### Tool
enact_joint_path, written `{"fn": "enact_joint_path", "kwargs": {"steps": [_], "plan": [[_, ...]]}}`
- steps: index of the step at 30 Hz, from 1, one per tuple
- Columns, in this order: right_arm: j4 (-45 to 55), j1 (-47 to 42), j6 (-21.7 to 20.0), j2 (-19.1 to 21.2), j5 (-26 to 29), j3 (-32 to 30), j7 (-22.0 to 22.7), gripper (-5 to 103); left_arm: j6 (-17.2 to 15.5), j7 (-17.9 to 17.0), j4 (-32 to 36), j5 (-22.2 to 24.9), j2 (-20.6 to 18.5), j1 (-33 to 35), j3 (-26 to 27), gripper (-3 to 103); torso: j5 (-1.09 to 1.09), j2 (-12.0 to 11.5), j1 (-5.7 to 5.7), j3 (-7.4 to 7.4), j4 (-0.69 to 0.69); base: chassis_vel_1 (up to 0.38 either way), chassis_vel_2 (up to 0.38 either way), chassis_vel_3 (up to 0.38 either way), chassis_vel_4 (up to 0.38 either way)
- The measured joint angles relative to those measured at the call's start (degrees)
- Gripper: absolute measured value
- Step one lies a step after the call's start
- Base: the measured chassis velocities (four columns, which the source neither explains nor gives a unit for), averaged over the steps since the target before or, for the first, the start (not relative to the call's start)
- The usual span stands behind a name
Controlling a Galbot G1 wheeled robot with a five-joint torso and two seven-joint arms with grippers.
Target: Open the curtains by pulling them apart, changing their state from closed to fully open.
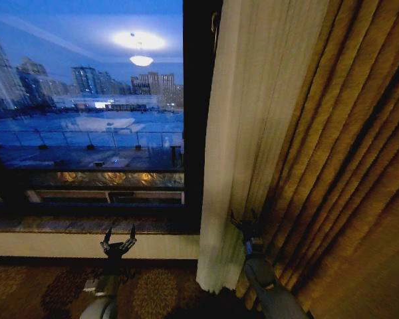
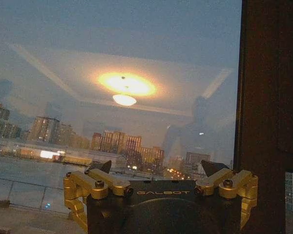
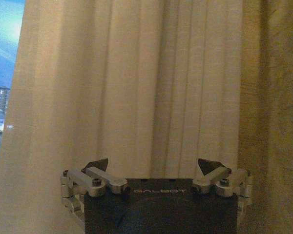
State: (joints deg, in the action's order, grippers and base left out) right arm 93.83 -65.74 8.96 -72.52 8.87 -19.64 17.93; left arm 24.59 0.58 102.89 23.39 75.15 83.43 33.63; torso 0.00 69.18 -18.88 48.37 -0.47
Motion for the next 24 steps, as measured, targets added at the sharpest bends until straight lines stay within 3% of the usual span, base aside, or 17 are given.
{"fn": "enact_joint_path", "kwargs": {"steps": [9, 13, 17, 24], "plan": [[3.88, -3.12, -1.91, 1.07, 0.48, -0.82, 0.10, 100, 0.00, 0.00, 0.00, 0.00, 0.00, 0.00, 0.00, 100, 0.00, 0.00, 0.00, 0.00, 0.01, 0.000, 0.000, 0.000, 0.000], [6.39, -4.74, -8.82, 2.10, 0.54, -0.91, 0.45, 100, 0.00, 0.00, 0.00, 0.00, 0.00, 0.00, 0.00, 100, 0.00, 0.00, 0.00, 0.00, 0.01, 0.000, 0.000, 0.000, 0.000], [6.93, -4.96, -12.02, 2.19, 0.55, -1.36, 0.69, 100, 0.00, 0.00, 0.00, 0.00, 0.00, 0.00, 0.00, 100, -0.01, 0.00, 0.00, 0.00, 0.00, 0.000, 0.000, 0.000, 0.000], [7.68, -5.21, -13.17, 2.34, 1.03, -1.79, 0.68, 100, 0.00, 0.00, 0.00, 0.00, 0.00, 0.00, 0.00, 100, 0.00, 0.00, 0.00, 0.00, 0.01, 0.000, 0.000, 0.000, 0.000]]}}
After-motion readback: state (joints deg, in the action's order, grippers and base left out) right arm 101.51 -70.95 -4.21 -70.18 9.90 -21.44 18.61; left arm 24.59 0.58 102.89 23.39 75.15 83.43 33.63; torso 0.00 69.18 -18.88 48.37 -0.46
